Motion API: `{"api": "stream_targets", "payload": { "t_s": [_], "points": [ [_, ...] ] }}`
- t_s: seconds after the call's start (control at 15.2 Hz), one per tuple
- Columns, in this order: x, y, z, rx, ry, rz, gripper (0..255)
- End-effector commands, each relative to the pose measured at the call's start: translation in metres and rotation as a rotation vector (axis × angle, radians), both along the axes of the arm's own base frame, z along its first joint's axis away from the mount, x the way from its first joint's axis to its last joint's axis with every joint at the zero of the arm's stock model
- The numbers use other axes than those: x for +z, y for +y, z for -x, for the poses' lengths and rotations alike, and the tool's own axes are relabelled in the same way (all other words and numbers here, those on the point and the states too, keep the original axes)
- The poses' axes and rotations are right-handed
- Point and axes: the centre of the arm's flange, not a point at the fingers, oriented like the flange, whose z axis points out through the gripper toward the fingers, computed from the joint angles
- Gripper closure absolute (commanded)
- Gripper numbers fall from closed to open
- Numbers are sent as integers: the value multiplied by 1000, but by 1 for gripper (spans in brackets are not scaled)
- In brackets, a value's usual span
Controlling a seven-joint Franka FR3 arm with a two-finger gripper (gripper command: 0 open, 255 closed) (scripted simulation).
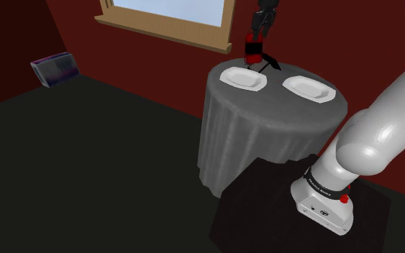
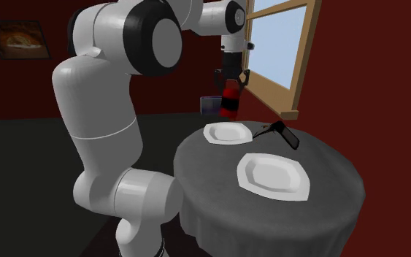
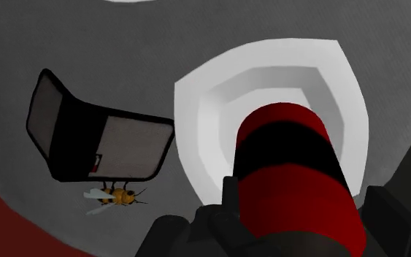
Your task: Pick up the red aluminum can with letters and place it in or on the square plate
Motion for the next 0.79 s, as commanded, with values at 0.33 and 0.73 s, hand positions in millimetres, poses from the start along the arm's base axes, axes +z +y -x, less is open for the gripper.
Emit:
{"api": "stream_targets", "payload": {
  "t_s": [0.33, 0.73],
  "points": [
    [-34, 6, -2, -1, -1, 0, 255],
    [-66, 6, -2, -1, -1, 0, 255]
  ]
}}
